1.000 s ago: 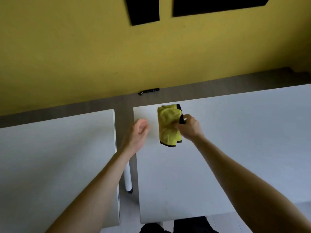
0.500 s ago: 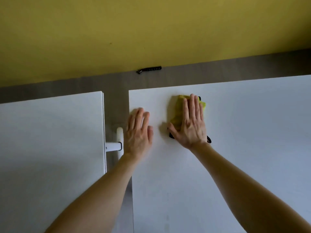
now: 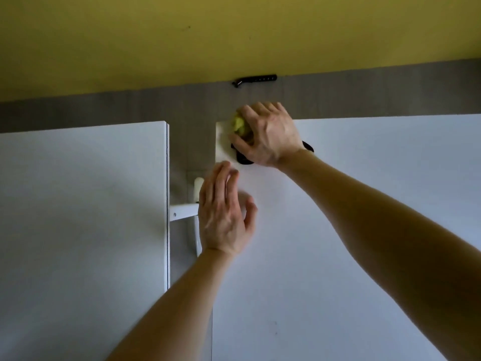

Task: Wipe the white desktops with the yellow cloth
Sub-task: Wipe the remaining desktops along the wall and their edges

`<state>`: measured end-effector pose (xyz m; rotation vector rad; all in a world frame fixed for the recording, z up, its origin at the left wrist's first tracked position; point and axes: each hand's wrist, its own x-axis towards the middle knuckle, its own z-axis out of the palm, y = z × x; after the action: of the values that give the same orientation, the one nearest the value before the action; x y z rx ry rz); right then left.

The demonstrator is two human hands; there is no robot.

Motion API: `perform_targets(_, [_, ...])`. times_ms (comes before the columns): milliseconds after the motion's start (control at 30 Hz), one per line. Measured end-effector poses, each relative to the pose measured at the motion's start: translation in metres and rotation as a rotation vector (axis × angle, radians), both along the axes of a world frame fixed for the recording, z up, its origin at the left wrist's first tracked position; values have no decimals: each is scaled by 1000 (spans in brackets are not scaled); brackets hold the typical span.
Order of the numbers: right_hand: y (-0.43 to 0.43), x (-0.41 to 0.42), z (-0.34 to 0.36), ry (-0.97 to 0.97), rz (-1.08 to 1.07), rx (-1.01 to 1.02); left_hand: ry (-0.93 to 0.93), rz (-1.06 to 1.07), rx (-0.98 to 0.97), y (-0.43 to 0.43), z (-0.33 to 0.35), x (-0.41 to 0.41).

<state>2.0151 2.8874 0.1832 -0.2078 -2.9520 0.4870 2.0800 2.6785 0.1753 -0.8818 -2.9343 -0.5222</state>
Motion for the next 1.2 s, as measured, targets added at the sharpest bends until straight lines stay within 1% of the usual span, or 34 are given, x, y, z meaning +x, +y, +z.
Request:
perform_targets(133, [86, 68, 8, -84, -144, 23, 11, -11, -4, 1, 1, 0])
perform_targets(167, [90, 74, 10, -79, -182, 36, 15, -9, 1, 2, 0, -1])
perform_targets(233, [70, 58, 9, -74, -212, 60, 14, -9, 10, 2, -1, -1])
perform_targets(300, [26, 16, 5, -32, -98, 22, 2, -4, 8, 2, -1, -1])
perform_targets(367, [-17, -22, 3, -54, 24, -26, 0, 12, -18, 1, 1, -1])
perform_targets(400, [-26, -31, 4, -57, 66, -50, -2, 15, -21, 1, 1, -1])
perform_targets(467, [-12, -19, 7, -41, 82, -72, -6, 5, -16, 1, 1, 0])
perform_targets(533, [34, 21, 10, -46, 14, -51, -6, -4, -9, 2, 2, 0])
perform_targets(600, [89, 71, 13, -69, -131, -11, -4, -9, -2, 2, 2, 0])
perform_targets(667, [125, 105, 16, -84, -274, 3, 1, -16, 0, 3, 2, 0])
perform_targets(733, [120, 104, 13, -103, -361, 30, 6, -8, -1, 3, 1, -1])
perform_targets(767, [105, 92, 12, -106, -365, 27, 7, -6, -1, 3, 2, -1])
perform_targets(800, [84, 75, 12, -98, -321, 15, 8, -8, 1, 3, 2, 0])
perform_targets(900, [11, 10, 8, -64, -94, -11, 0, -8, -11, 3, 1, -1])
perform_targets(1000, [-38, -33, 11, -47, 21, -51, -17, 20, -50, 3, 3, 0])
perform_targets(1033, [-38, -34, 10, -28, 47, -65, -19, 20, -41, 3, 4, -1])
perform_targets(1100, [-13, -14, 9, -9, 68, -81, -21, 18, -8, 4, 3, -2])
perform_targets(1200, [64, 49, 5, -13, -32, -70, -8, 12, -10, 5, 4, -1])
